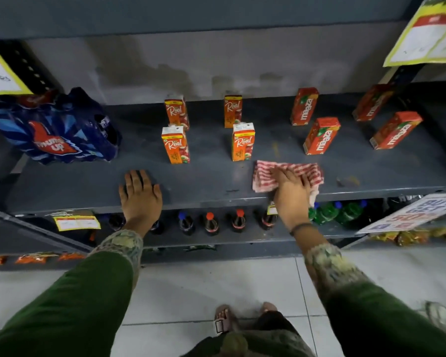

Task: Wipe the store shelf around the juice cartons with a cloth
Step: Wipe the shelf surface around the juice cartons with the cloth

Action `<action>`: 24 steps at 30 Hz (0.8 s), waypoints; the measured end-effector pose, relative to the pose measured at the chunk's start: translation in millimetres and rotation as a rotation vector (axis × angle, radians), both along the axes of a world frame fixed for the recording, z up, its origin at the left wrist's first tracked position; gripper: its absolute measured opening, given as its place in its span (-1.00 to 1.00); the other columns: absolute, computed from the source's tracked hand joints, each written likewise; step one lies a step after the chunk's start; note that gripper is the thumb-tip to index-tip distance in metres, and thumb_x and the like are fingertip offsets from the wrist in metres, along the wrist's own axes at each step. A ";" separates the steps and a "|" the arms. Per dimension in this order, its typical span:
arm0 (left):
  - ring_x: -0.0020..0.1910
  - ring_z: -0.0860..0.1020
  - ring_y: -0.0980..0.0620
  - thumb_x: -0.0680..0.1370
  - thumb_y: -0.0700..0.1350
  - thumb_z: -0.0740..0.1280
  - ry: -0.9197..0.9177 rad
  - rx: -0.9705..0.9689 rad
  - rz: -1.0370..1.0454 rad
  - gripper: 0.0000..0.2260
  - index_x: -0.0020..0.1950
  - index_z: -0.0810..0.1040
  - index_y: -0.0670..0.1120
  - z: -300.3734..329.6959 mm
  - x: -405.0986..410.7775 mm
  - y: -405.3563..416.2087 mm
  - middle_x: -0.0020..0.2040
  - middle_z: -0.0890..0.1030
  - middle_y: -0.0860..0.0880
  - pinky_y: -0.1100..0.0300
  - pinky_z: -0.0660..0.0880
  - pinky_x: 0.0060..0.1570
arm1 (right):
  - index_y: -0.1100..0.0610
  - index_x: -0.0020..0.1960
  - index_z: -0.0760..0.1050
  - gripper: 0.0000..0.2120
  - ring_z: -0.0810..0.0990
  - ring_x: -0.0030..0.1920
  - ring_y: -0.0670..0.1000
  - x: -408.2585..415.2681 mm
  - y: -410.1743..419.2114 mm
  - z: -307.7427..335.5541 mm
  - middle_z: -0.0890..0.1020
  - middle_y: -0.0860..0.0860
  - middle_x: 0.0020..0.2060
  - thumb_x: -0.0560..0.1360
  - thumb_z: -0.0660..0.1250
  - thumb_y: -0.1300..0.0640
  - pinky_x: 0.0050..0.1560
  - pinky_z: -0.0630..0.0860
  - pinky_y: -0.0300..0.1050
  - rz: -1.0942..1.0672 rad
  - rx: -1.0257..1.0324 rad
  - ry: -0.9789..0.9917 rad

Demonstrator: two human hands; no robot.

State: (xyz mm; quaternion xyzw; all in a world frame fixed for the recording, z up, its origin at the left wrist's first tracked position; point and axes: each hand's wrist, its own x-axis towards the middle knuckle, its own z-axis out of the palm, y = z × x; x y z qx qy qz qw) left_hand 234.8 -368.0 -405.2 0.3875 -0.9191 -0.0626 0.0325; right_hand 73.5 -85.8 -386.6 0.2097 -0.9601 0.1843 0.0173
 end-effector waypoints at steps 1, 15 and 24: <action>0.49 0.03 -0.22 0.61 -0.03 0.00 0.007 0.005 0.001 -0.49 0.49 0.02 -0.26 0.4 -1.2 5.8 0.51 0.08 -0.27 -0.15 -0.02 0.45 | 0.15 0.29 0.44 -0.48 0.40 0.37 0.13 -9.3 -7.0 2.1 0.51 0.15 0.31 0.36 0.18 0.42 0.41 0.23 0.12 0.023 0.001 -0.022; 0.46 0.18 -0.20 0.56 0.01 -0.10 0.197 -0.086 -0.345 -0.45 0.44 0.17 -0.29 16.4 -109.3 198.3 0.45 0.25 -0.28 -0.12 0.03 0.42 | 0.19 0.18 0.54 -0.50 0.54 0.22 0.19 -65.7 159.6 27.2 0.61 0.19 0.18 0.28 0.12 0.34 0.27 0.44 0.15 -0.097 -0.226 0.092; 0.50 0.05 -0.19 0.60 -0.02 0.06 0.088 -0.018 -0.249 -0.47 0.47 0.05 -0.29 -0.7 -170.5 276.7 0.50 0.10 -0.28 -0.12 -0.05 0.44 | 0.07 0.31 0.43 -0.39 0.29 0.45 0.09 -73.7 175.5 4.8 0.43 0.06 0.39 0.31 0.17 0.43 0.45 0.11 0.12 0.411 0.028 -0.015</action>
